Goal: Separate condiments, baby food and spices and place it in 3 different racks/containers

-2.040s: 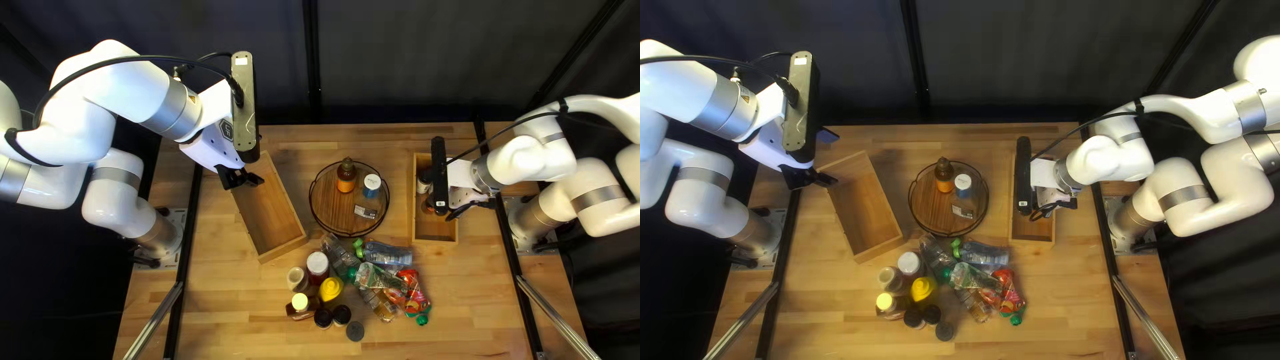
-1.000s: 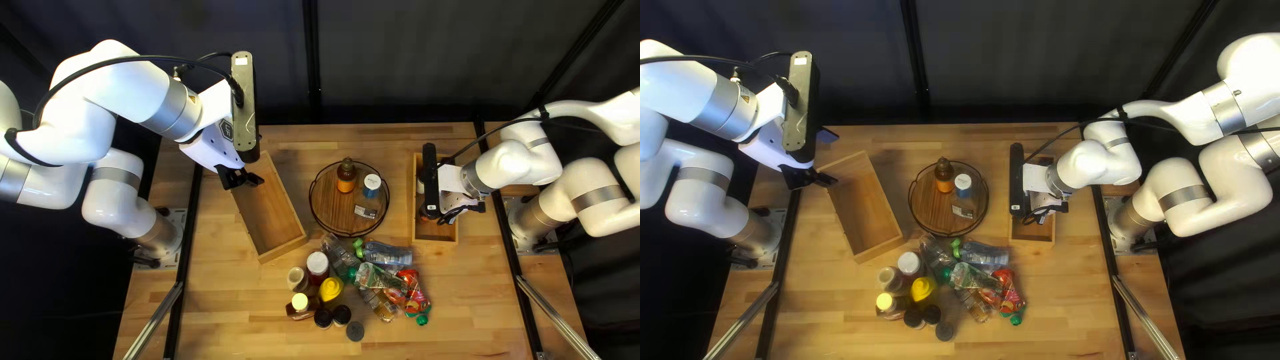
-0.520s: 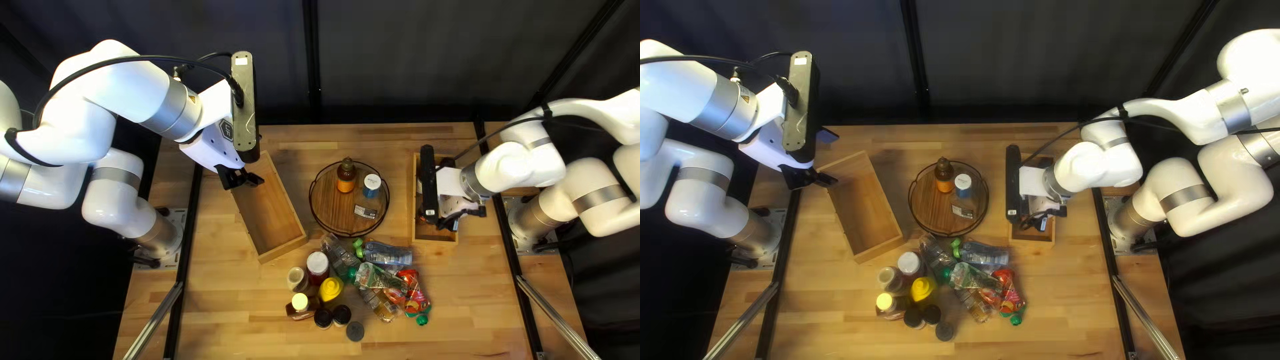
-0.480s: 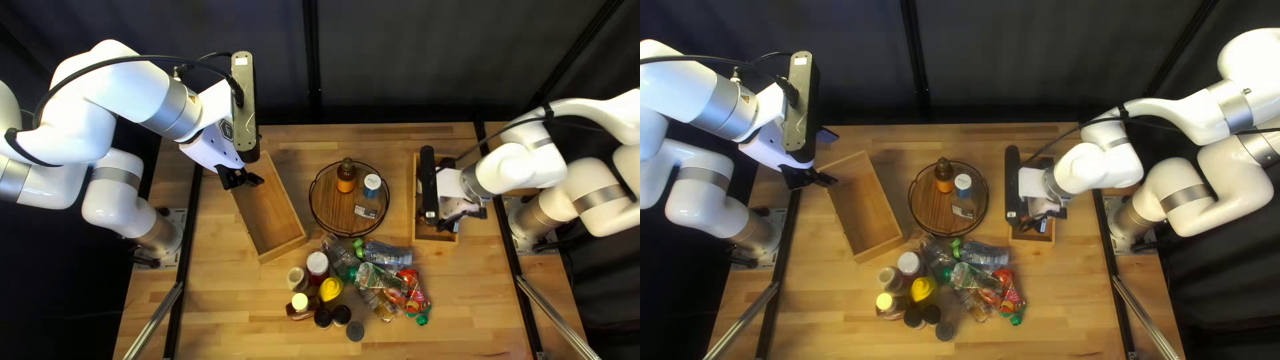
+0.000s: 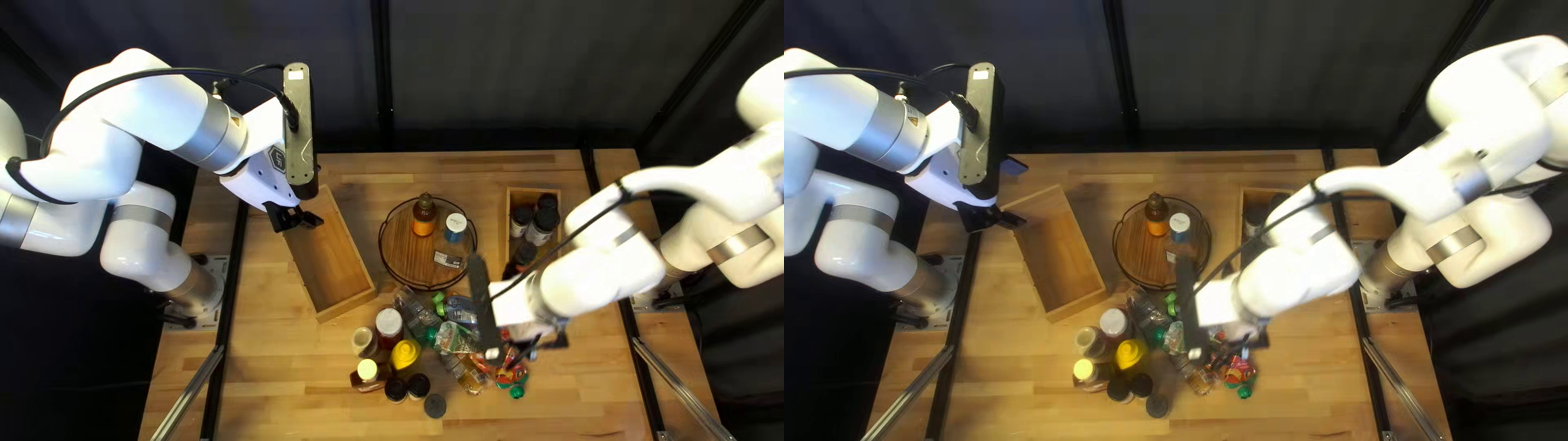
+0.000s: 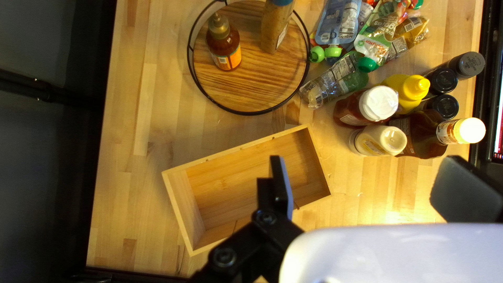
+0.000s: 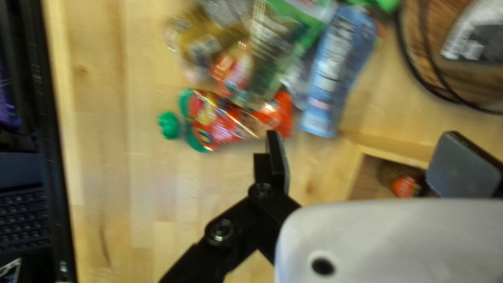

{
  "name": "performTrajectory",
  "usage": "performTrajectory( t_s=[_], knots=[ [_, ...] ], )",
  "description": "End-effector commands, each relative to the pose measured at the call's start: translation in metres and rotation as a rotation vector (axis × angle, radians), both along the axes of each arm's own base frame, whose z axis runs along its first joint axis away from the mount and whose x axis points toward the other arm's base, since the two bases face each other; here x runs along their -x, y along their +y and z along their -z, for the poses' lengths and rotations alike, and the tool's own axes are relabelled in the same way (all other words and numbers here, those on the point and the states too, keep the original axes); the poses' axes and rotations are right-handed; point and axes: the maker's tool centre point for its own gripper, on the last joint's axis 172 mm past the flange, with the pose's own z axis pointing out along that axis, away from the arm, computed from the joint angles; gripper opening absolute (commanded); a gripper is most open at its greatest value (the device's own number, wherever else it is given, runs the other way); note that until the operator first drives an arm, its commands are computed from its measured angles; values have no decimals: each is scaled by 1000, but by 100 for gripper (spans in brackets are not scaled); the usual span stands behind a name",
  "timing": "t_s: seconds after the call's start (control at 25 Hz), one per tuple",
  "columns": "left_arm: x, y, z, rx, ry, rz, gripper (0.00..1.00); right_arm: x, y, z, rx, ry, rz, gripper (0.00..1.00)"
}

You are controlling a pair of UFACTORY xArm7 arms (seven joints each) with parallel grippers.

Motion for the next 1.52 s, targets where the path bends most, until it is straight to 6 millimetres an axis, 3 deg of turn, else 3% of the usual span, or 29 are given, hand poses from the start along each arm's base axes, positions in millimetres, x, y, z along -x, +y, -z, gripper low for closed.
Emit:
performTrajectory(
  t_s=[0.04, 0.2, 0.4, 0.64, 0.8, 1.16, 1.32, 1.52],
  knots=[
    [0, 0, 0, 0, 0, 0, 100, -16, 5, 15, 15, -10, 74, 100],
    [0, 0, 0, 0, 0, 0, 100, -27, 3, 17, -5, -22, 93, 100],
    [0, 0, 0, 0, 0, 0, 100, -33, -8, -7, -10, -34, 84, 100],
    [0, 0, 0, 0, 0, 0, 100, -77, -12, -38, -33, -46, 22, 100],
    [0, 0, 0, 0, 0, 0, 100, -98, -6, -45, -38, -59, -17, 100],
    [0, 0, 0, 0, 0, 0, 100, -137, 20, -12, -60, -108, -78, 100],
    [0, 0, 0, 0, 0, 0, 100, -140, 27, -2, -49, -121, -49, 100],
    [0, 0, 0, 0, 0, 0, 100, -144, 30, -5, -22, -153, 65, 100]
  ],
)
